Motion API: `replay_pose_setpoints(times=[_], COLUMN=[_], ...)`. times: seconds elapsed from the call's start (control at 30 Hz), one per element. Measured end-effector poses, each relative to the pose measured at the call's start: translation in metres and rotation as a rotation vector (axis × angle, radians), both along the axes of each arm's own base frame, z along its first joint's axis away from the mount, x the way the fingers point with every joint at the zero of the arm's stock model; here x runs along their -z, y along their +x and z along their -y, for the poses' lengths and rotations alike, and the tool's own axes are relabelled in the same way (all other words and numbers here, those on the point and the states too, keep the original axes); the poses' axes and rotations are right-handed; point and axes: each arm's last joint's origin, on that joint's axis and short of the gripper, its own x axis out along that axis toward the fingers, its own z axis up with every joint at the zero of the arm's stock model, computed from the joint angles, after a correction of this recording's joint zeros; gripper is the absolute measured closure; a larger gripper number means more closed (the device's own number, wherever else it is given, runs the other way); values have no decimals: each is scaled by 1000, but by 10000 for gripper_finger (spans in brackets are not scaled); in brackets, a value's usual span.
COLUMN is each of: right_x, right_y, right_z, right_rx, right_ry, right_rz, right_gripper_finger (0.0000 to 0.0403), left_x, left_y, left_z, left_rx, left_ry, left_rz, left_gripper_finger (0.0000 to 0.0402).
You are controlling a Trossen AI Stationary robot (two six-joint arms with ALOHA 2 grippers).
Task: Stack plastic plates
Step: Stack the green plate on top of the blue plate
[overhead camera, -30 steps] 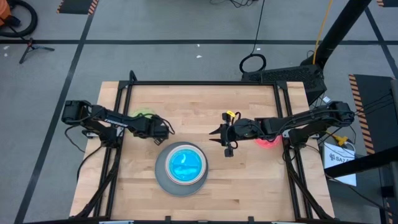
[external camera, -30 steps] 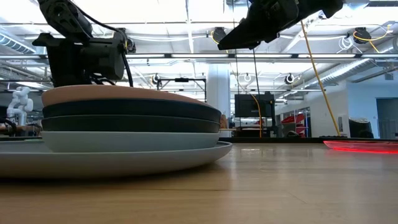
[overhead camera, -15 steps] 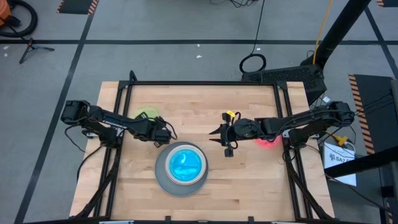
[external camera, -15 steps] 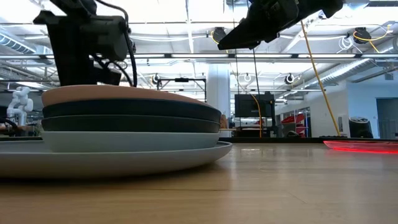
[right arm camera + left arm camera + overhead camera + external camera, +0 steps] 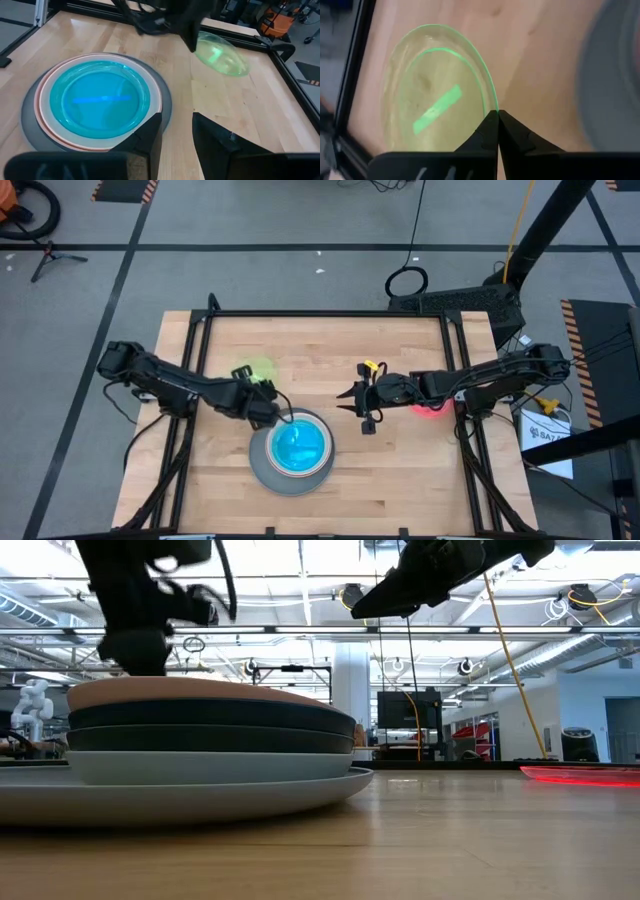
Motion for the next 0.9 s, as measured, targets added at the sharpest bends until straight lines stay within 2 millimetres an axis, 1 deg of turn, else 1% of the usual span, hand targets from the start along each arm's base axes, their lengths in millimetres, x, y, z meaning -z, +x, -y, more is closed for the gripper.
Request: replay_pose_setpoints(times=[0.23,0.33,0.47,0.7,0.9], right_x=[0,0,0,0,0], right_y=[0,0,0,0,0], right_z=[0,0,0,0,0], right_rx=[0,0,0,-1,-1], right_ry=[0,0,0,0,0], right_rz=[0,0,0,0,0], right_gripper_finger=[300,300,300,300,300], left_x=[-30,-44,-58,-65,-68], left_y=[9,11,13,17,15], left_z=[34,50,71,99,110], left_rx=[290,381,488,622,632], left_ry=[13,5,-63,-137,-166], left_rz=[22,58,134,283,336], left_gripper_finger=[396,396,396,396,396])
